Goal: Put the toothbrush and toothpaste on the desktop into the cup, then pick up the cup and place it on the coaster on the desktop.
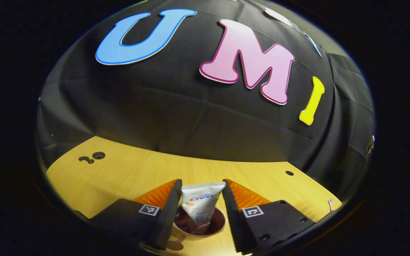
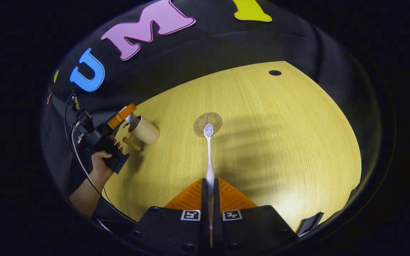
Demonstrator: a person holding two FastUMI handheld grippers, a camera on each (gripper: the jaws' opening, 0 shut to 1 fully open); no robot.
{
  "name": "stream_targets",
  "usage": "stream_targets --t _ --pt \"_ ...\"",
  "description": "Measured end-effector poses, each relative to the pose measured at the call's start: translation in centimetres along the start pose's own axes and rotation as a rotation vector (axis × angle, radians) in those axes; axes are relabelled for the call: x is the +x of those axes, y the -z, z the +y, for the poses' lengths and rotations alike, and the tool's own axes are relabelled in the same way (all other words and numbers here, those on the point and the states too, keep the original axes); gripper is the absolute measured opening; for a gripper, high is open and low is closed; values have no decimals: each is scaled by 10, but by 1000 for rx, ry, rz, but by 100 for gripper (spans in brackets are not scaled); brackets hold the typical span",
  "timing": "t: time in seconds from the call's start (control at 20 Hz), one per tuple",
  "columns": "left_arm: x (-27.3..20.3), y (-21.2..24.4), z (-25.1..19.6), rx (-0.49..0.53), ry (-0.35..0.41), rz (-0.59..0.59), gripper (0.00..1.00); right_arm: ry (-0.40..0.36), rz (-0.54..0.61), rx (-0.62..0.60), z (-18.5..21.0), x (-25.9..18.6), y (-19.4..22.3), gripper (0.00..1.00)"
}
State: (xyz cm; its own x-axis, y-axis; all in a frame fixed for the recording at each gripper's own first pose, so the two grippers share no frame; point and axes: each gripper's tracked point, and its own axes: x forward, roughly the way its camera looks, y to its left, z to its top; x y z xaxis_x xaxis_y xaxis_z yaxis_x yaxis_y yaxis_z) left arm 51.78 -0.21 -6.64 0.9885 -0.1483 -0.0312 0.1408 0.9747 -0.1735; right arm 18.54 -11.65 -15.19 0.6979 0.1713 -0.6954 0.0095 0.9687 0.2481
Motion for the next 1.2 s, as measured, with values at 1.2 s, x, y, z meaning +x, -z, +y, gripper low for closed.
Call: stream_targets --t 1.2 --pt "-231 47 26 -166 -261 111 98 -349 -381 -183 210 60 -191 7"
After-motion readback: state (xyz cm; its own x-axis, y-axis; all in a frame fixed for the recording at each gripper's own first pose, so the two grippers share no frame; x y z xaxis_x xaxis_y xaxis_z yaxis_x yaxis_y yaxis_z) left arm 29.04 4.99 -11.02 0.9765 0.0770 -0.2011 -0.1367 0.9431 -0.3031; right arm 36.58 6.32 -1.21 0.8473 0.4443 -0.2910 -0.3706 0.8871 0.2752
